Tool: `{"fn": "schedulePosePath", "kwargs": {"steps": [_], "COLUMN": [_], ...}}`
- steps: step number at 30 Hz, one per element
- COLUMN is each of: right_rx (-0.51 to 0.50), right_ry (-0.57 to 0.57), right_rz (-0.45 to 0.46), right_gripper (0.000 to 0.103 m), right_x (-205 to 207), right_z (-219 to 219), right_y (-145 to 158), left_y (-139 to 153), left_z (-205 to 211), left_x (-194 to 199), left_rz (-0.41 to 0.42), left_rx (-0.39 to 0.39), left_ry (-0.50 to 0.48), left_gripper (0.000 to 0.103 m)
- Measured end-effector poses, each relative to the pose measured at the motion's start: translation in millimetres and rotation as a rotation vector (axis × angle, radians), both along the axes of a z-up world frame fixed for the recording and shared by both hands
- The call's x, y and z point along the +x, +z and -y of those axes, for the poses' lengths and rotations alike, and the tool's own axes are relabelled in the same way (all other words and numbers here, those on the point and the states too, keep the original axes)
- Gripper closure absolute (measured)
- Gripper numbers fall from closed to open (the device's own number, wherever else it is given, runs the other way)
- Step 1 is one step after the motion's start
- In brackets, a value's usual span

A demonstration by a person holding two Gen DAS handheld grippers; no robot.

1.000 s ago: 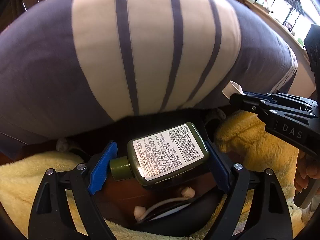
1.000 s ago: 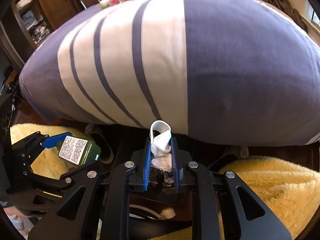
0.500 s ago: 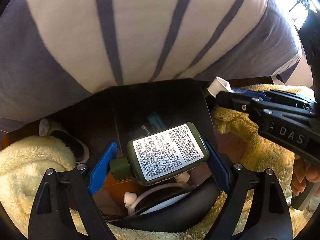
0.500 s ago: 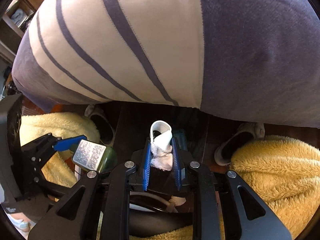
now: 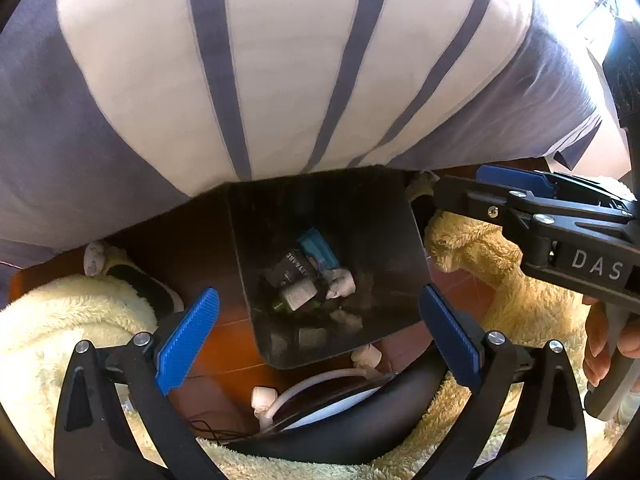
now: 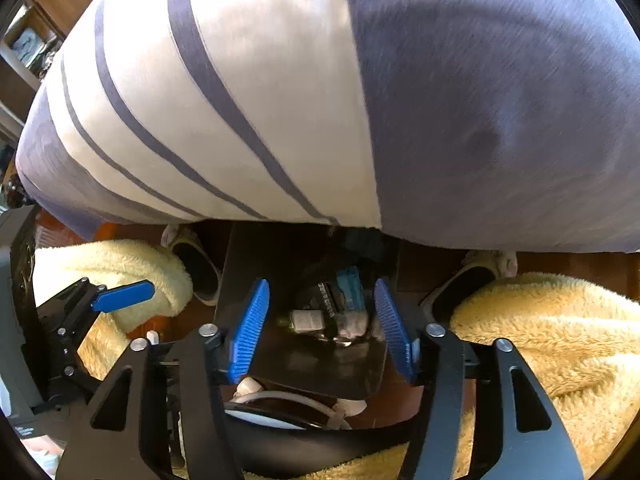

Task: Collect trash
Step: 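Open both tools to drop the bottle and cup into the bin, then raise both open tools back over the bed toward the remaining items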

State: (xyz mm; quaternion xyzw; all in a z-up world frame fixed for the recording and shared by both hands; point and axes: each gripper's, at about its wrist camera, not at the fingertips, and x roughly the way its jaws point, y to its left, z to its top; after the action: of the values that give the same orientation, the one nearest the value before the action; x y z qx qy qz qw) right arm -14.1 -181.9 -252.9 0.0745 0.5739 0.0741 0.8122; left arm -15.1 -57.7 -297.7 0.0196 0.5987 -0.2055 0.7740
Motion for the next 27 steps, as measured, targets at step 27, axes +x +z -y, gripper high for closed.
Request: {"fn": "schedulePosePath", "kwargs": {"steps": [27], "right_rx": [-0.073], "right_ry": [-0.075], "right_rz": [0.28], "right_gripper": [0.004], "right_x": [-6], "right_z": [27], "right_y": [116], "left_y": [132], "left_z": [-34], "left_x": [0], "left_rz": [0.318], "left_rx": [-0.031], "left_ry": [0.057], "left_gripper": [0.008]}}
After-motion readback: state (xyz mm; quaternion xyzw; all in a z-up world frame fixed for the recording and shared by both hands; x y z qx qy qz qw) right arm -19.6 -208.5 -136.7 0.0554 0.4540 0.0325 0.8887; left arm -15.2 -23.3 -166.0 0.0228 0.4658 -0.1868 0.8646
